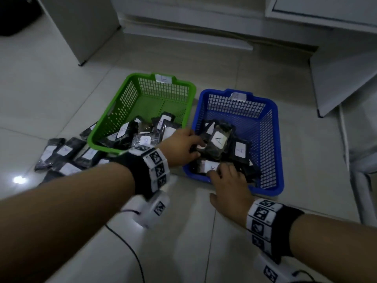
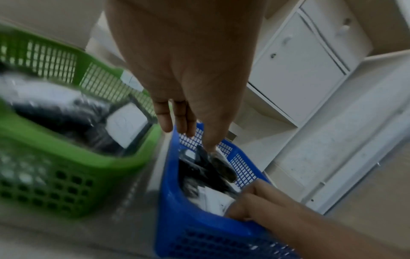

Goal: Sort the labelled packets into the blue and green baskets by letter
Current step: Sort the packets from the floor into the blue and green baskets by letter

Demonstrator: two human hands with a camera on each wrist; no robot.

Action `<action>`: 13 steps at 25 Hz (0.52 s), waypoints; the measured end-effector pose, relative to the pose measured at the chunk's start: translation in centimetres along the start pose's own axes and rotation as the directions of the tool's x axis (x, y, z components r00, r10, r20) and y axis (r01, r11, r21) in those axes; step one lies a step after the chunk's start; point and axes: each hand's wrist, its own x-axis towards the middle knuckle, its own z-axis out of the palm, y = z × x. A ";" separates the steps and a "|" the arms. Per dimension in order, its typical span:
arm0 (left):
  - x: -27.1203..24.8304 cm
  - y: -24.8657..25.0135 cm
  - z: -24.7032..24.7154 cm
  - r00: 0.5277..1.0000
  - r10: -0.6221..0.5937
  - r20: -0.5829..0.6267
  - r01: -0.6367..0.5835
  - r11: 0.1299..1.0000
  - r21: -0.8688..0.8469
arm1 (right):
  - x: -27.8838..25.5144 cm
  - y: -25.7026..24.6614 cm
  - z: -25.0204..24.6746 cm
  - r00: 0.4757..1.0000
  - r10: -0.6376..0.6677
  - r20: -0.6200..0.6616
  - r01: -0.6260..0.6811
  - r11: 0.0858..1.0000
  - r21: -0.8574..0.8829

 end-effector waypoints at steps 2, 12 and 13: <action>-2.0 -2.2 -3.7 0.993 0.050 0.110 -0.065 0.989 0.135 | -0.1 -1.3 -0.9 0.999 0.014 0.031 -0.016 0.998 0.055; -16.4 -18.5 -10.3 0.969 -0.244 0.043 0.233 0.956 0.176 | 6.3 -18.1 -3.0 0.867 -0.496 0.049 0.485 0.862 0.146; -17.5 -20.4 -9.0 0.954 -0.298 0.039 0.290 0.946 0.144 | 7.6 -20.0 -2.0 0.870 -0.489 0.059 0.474 0.864 0.168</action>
